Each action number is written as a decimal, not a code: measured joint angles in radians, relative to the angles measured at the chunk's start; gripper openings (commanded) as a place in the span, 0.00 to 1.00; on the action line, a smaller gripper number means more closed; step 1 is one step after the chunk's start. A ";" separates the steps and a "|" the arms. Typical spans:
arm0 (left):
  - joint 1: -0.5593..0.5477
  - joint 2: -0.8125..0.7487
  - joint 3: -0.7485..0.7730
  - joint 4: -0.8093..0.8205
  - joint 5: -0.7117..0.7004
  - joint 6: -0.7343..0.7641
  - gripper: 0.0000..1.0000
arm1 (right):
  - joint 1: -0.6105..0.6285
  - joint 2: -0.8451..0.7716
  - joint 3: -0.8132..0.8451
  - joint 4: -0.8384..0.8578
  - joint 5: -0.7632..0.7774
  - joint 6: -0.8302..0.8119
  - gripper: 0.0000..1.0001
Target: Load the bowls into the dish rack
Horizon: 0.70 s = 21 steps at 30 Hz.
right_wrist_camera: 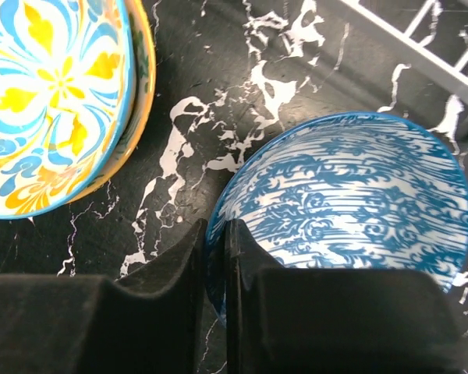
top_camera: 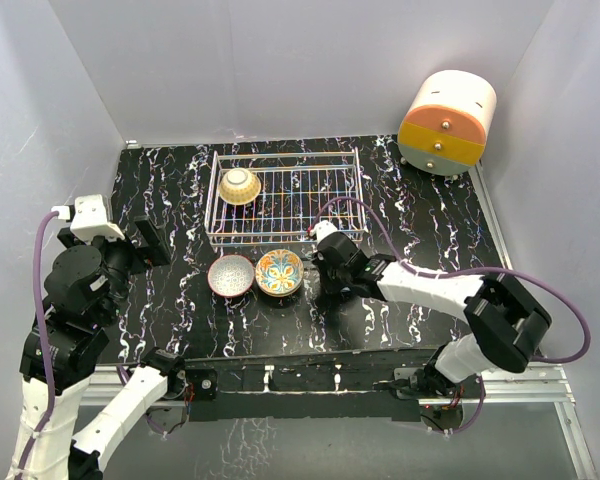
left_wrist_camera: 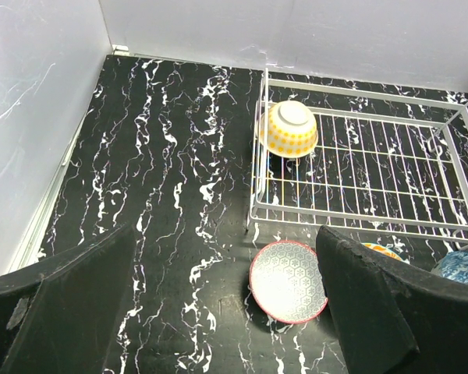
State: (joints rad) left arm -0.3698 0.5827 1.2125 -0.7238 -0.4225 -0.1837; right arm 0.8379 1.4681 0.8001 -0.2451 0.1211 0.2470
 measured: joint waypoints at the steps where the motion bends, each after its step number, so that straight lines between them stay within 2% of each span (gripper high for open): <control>1: 0.000 0.000 0.000 -0.003 -0.001 0.000 0.97 | -0.001 -0.008 0.000 0.000 0.010 0.003 0.08; 5: 0.000 0.000 0.000 -0.009 -0.005 0.000 0.97 | -0.003 -0.052 0.002 -0.032 0.032 0.027 0.08; 10: 0.000 -0.002 0.000 -0.011 -0.007 0.000 0.97 | -0.002 -0.109 0.025 -0.157 -0.038 0.070 0.08; 15: 0.000 -0.002 0.000 -0.010 -0.007 0.000 0.97 | -0.002 -0.184 0.150 -0.254 -0.132 0.101 0.08; 21: 0.000 -0.002 0.000 -0.010 -0.006 0.000 0.97 | -0.003 -0.222 0.293 -0.225 -0.229 0.123 0.08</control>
State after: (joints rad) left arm -0.3698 0.5808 1.2125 -0.7341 -0.4286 -0.1833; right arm 0.8345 1.2457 1.0931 -0.4702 -0.1074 0.3698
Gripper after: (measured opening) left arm 0.970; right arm 0.111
